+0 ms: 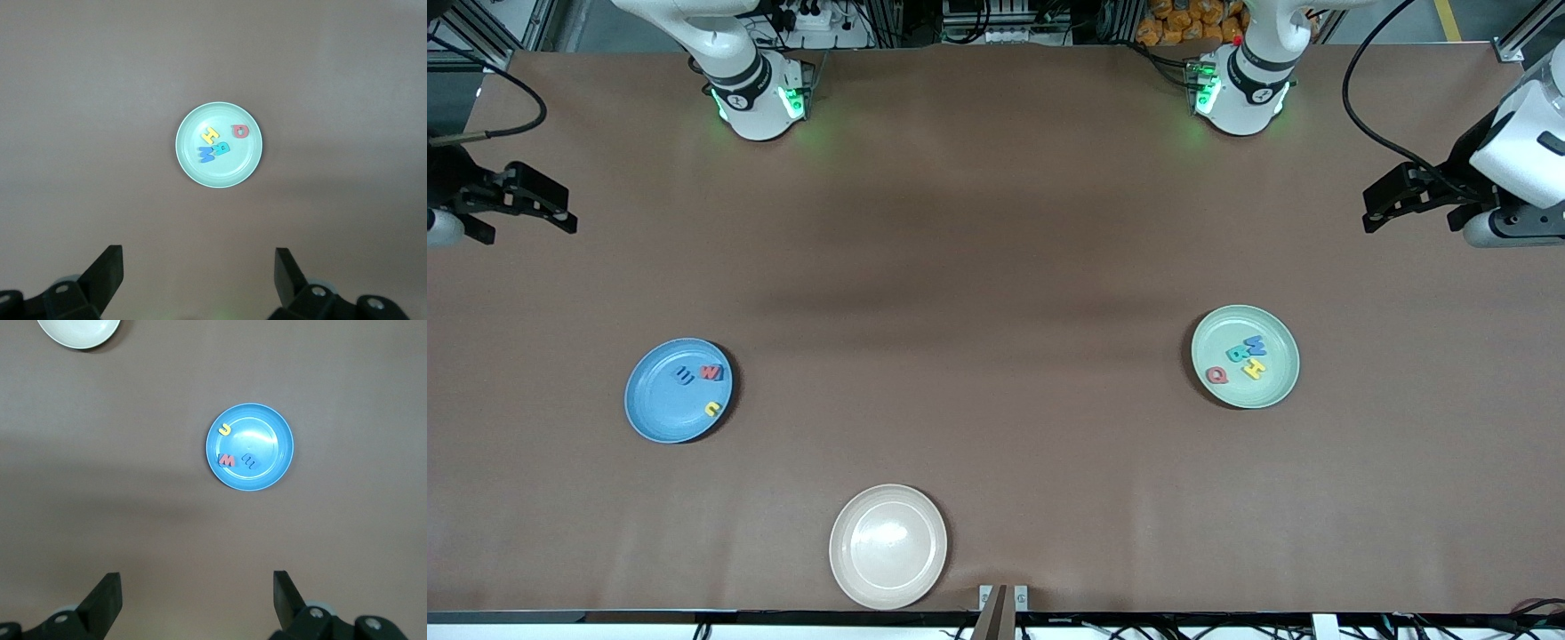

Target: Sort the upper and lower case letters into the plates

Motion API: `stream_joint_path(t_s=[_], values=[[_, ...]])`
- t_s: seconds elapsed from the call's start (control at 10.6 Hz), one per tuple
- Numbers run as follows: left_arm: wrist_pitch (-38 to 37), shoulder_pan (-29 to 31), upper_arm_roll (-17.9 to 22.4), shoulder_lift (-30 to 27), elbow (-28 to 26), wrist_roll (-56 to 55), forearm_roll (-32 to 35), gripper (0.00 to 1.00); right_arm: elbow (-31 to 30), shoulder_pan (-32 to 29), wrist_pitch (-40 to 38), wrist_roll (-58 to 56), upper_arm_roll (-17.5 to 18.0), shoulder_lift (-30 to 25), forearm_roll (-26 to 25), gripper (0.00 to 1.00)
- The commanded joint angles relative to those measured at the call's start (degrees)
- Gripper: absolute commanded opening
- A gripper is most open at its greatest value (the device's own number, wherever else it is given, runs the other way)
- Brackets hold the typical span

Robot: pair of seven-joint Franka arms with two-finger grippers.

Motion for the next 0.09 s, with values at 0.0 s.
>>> stream_joint_path(t_s=[0.0], values=[[0.1,0.1,-0.1,-0.4,0.3,1.1,1.4,1.0,1.2,0.6,-1.4,1.0,-1.0,0.1,-0.7,1.0]])
